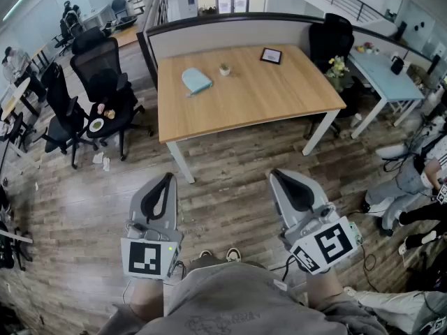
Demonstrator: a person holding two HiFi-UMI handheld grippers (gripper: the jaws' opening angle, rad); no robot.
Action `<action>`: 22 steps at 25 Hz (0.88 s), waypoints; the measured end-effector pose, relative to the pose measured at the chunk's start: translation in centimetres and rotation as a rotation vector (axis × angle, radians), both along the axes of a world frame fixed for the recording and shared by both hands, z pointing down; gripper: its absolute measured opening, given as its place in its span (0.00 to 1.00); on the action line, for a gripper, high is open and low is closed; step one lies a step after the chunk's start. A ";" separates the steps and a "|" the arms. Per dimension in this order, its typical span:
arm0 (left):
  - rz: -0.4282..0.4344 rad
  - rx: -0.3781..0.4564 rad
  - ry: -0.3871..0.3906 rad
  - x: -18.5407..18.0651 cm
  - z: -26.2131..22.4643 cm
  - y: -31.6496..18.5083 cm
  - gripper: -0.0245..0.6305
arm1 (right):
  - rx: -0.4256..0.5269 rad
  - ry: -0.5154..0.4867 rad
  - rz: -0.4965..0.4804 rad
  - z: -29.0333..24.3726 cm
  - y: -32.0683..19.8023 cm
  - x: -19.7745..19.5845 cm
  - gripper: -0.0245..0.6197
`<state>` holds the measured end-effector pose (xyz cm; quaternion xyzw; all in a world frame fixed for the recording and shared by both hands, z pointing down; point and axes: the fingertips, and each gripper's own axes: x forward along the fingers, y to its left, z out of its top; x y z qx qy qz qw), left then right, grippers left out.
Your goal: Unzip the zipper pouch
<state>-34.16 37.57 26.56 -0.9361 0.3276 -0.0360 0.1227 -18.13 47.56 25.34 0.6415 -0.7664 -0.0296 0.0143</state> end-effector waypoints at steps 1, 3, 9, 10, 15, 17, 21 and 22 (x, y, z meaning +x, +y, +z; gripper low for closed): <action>0.002 0.002 0.001 0.2 -0.1 0.1 0.04 | 0.002 -0.007 -0.002 -0.1 0.1 0.2 0.05; 0.005 0.004 0.003 0.6 -0.2 0.2 0.04 | 0.007 -0.023 -0.007 -0.2 0.2 0.4 0.05; 0.011 -0.005 -0.006 1.0 0.0 0.4 0.04 | 0.005 -0.034 -0.013 0.0 0.4 0.5 0.05; 0.013 -0.004 -0.006 1.2 0.0 0.4 0.04 | 0.005 -0.034 -0.012 0.1 0.5 0.7 0.05; 0.013 -0.011 -0.011 1.7 -0.1 0.2 0.04 | 0.002 -0.035 0.001 0.1 0.3 1.4 0.05; 0.012 -0.013 -0.006 1.8 -0.3 0.2 0.04 | 0.001 -0.035 0.006 0.2 0.3 1.7 0.05; 0.011 -0.020 0.008 1.8 -0.5 -0.1 0.04 | 0.008 -0.035 0.020 0.1 0.1 2.3 0.05; 0.010 -0.022 0.013 1.9 -0.6 -0.3 0.04 | 0.015 -0.037 0.024 0.0 0.0 2.4 0.05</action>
